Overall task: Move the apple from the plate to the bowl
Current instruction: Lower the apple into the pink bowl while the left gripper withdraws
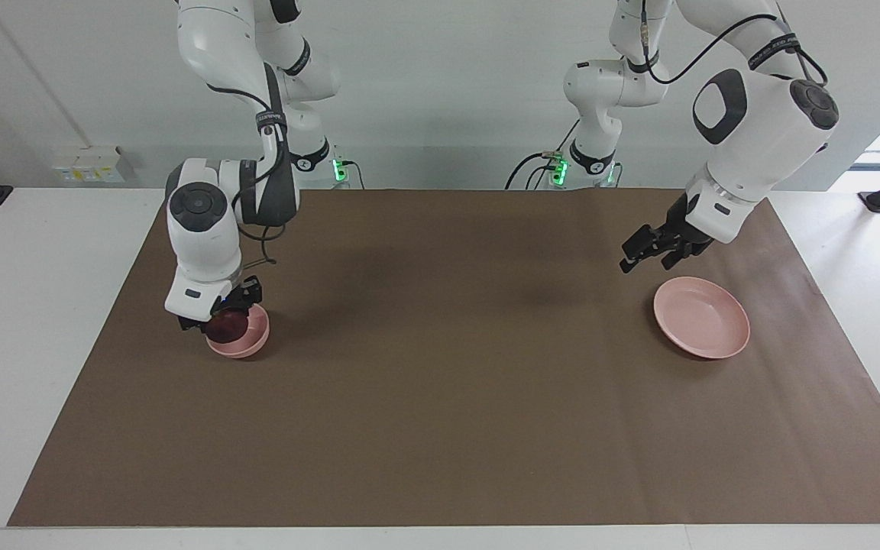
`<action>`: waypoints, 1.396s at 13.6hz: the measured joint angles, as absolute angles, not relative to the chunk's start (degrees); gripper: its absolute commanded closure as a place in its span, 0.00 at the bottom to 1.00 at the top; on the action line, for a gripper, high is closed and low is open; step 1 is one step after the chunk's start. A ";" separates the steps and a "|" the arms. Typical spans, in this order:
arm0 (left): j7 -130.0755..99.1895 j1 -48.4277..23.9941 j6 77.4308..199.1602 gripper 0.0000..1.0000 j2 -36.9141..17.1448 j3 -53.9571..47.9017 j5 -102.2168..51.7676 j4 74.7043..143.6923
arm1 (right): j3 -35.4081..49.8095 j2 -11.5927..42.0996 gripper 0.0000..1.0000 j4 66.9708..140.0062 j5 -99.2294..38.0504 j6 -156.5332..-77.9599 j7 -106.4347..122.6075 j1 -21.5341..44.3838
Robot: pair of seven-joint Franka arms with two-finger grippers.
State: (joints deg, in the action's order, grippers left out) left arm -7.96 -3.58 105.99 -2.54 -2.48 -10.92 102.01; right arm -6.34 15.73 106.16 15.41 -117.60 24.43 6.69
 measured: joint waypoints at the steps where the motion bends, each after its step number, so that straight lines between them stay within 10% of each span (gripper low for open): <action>1: -4.22 -2.52 105.37 0.00 -2.51 -2.44 -9.28 100.90 | -6.33 15.74 1.00 106.52 15.42 -117.60 24.43 6.78; 16: 4.37 0.77 89.03 0.00 0.93 -2.47 0.47 92.69 | -6.46 18.49 1.00 108.62 15.43 -120.65 24.05 7.05; 19: 4.33 0.77 89.17 0.00 1.08 -2.46 0.47 92.92 | -6.51 18.86 0.51 108.73 15.43 -121.68 24.03 6.94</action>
State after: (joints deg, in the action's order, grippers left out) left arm 4.33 0.77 89.17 1.08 -2.46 0.47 92.92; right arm -6.51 18.86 108.73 15.43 -121.68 24.03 6.94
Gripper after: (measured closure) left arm 0.000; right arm 0.181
